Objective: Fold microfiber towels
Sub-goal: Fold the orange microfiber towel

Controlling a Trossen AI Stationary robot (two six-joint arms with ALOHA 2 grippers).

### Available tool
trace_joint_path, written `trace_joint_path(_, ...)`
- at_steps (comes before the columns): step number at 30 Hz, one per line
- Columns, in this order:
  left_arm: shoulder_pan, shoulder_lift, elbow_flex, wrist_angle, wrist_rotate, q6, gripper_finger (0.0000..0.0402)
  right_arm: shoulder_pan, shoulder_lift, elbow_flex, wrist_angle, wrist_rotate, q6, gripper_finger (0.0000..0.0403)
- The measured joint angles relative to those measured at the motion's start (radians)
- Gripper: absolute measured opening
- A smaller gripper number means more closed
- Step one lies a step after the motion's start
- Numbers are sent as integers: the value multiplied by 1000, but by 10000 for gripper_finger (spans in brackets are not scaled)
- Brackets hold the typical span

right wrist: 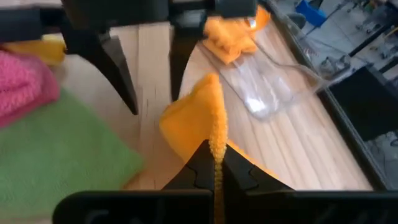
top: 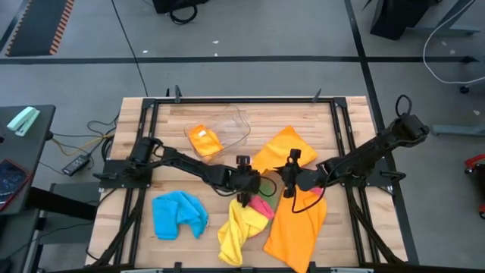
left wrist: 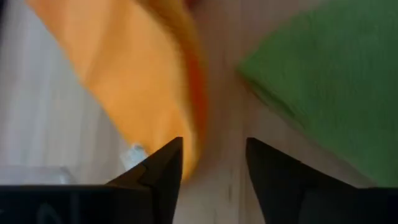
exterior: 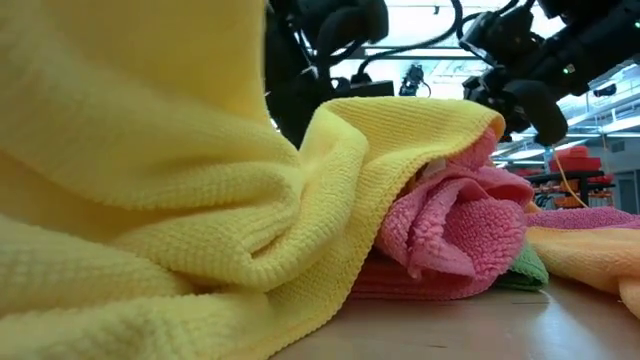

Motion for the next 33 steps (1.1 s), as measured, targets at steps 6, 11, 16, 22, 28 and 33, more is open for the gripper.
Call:
trace_joint_path(6,1,0,0,16,-67,-17,233,-5,-1,1,30,-30,45,11)
trace_joint_path(11,6,20,0,41,-65,-17,239,-5,-6,0,60,-27,47,12)
trace_joint_path(16,10,27,0,42,-64,-22,226,-12,-7,0,68,-22,64,12)
trace_joint_path(22,26,28,0,25,-73,-48,192,-11,-11,0,66,-32,84,12)
trace_joint_path(28,55,28,0,-23,-76,-48,144,-10,-18,0,63,-44,84,12)
trace_joint_path(33,64,28,0,-24,-75,5,57,-10,-18,0,64,-88,84,12)
